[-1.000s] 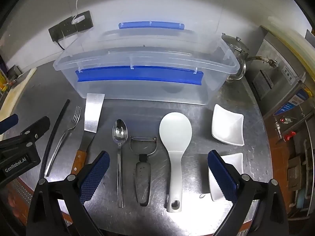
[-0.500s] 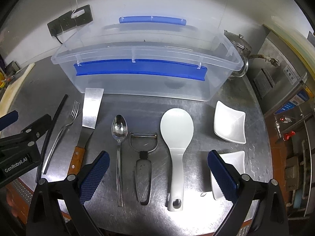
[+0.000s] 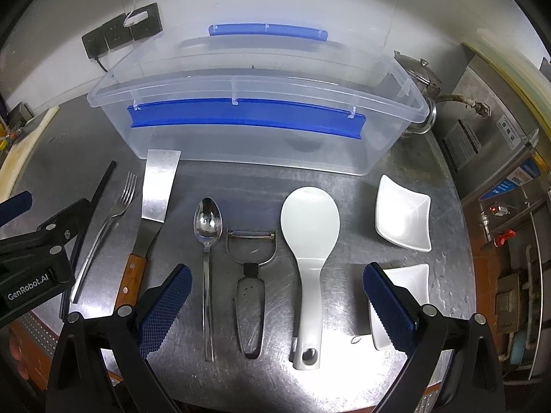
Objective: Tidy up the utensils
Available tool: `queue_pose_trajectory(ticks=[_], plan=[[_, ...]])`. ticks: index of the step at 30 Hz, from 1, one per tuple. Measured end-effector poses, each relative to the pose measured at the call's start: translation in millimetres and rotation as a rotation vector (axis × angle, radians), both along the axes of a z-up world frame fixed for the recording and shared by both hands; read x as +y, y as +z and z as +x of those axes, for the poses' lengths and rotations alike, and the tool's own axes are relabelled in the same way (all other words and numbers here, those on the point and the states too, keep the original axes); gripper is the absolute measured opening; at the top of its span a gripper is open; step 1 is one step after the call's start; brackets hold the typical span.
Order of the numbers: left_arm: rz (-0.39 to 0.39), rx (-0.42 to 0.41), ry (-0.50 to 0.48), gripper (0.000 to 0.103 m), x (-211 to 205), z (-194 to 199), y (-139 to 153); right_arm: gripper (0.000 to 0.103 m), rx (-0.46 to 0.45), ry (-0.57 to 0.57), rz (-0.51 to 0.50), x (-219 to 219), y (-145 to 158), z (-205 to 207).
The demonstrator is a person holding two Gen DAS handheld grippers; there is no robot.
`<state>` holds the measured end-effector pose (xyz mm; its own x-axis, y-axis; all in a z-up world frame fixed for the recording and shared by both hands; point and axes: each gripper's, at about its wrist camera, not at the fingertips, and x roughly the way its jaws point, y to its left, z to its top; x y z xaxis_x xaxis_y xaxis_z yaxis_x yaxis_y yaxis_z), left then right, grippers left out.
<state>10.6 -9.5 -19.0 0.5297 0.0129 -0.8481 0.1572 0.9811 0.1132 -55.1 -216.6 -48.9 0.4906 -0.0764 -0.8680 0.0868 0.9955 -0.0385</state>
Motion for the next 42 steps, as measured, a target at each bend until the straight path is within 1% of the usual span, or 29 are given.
queue_pose_trajectory(ticks=[23, 42], plan=[[-0.004, 0.024, -0.014, 0.096, -1.4, 1.5, -5.7, 0.099, 0.022, -0.013, -0.016, -2.2, -4.2, -0.3], [-0.011, 0.032, -0.008, 0.096, 2.5, 3.1, -7.4, 0.099, 0.029, -0.007, -0.025, 2.2, -4.9, -0.3]])
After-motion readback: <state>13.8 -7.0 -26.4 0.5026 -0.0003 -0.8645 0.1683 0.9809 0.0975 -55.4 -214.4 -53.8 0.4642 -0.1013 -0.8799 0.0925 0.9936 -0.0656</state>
